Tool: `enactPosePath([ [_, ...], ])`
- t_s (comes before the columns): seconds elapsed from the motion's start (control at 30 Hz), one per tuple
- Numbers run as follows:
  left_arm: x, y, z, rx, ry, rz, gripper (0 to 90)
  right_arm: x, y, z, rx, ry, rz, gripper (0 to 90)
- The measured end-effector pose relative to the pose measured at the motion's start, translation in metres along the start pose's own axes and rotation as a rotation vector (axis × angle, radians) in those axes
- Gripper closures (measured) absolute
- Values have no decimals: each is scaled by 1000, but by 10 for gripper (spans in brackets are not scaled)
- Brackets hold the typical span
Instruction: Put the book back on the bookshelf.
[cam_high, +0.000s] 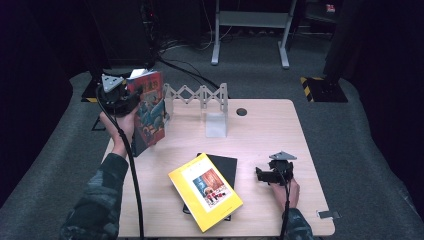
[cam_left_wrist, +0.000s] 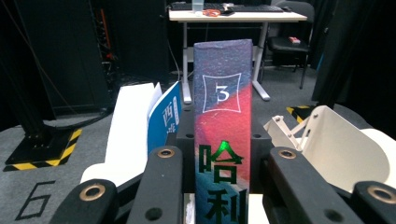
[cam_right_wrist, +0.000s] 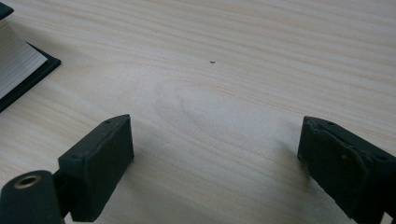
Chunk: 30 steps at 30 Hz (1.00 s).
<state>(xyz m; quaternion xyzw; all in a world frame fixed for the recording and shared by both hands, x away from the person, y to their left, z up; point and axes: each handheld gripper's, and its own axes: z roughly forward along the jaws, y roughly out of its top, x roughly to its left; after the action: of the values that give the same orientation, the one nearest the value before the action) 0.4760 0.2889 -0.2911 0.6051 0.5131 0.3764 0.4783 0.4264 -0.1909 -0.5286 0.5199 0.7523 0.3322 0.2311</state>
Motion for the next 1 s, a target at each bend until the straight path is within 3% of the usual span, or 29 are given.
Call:
enactPosePath([
  [0.1,-1,-2,5,-10,17,-11,744,0,0,0,0,1,-1,100],
  [0.23,-3,-5,12,-10,39,7,744,0,0,0,-1,1,-1,103],
  [0.73,-6,-22,37,-60,120,-31,744,1,0,0,-7,-2,-1,104],
  [1.0,-9,-36,54,-80,138,-56,743,1,0,0,-6,-1,1,107],
])
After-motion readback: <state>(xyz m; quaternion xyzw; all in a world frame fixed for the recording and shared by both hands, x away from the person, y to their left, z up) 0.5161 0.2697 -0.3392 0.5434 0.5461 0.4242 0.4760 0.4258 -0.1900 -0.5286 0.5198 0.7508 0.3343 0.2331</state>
